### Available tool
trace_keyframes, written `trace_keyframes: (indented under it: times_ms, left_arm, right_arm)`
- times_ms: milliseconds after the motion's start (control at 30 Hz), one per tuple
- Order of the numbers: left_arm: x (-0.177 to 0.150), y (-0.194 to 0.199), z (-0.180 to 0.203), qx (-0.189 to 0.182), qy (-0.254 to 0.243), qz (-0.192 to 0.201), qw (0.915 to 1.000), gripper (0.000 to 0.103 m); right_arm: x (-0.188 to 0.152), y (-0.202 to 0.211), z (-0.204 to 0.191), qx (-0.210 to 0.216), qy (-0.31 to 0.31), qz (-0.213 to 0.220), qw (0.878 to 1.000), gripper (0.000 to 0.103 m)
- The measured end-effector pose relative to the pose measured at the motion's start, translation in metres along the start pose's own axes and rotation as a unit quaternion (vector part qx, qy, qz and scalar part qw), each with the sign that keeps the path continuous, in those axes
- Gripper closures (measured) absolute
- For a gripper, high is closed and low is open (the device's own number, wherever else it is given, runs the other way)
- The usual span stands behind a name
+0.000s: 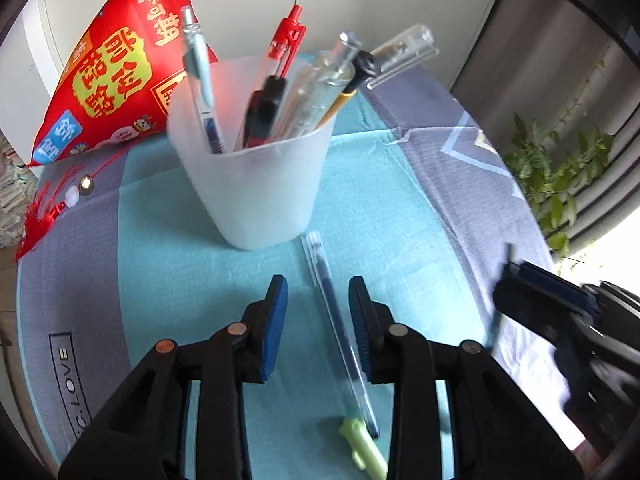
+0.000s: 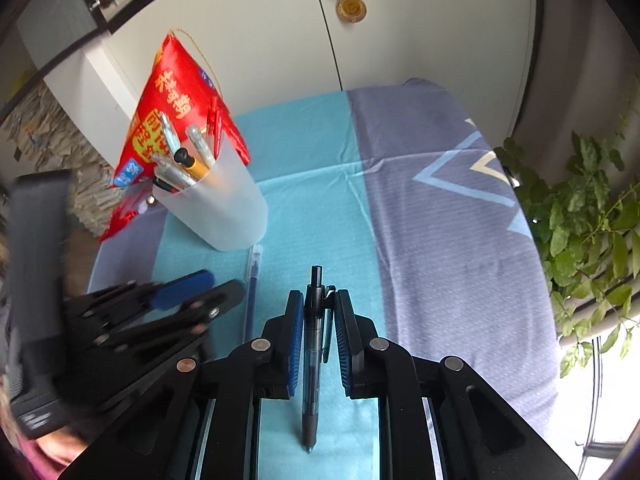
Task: Organize stationery
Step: 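Grasp black pen with right tool while left tool grasps blue gel pen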
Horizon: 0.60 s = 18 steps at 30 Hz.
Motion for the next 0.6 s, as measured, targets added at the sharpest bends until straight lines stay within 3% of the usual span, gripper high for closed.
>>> trace_keyframes:
  times_ms: [300, 333, 400, 600]
  left_arm:
    - [0.01, -0.026, 0.001, 0.024, 0.029, -0.01, 0.9993, 0.072]
    - [0.011, -0.025, 0.001, 0.029, 0.026, -0.004, 0.9992, 0.075]
    - [0.011, -0.025, 0.001, 0.048, 0.011, 0.002, 0.9988, 0.09]
    - [-0.003, -0.007, 0.004, -0.003, 0.009, 0.008, 0.9999, 0.093]
  right_arm:
    - [-0.002, 0.016, 0.015, 0.003, -0.013, 0.017, 1.0, 0.086]
    - [-0.002, 0.017, 0.015, 0.005, -0.014, 0.018, 1.0, 0.086]
    - [-0.003, 0.017, 0.016, 0.007, -0.015, 0.02, 1.0, 0.086]
    - [-0.003, 0.023, 0.015, 0.01, -0.016, 0.026, 0.999, 0.086]
Point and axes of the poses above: each gripper's, at about its wrist camera, not at the fingertips, and y roughly against the way its jaws point, z to its right, x to its top, the point moved 9 cm from there along -y, roughly the way its jaws point
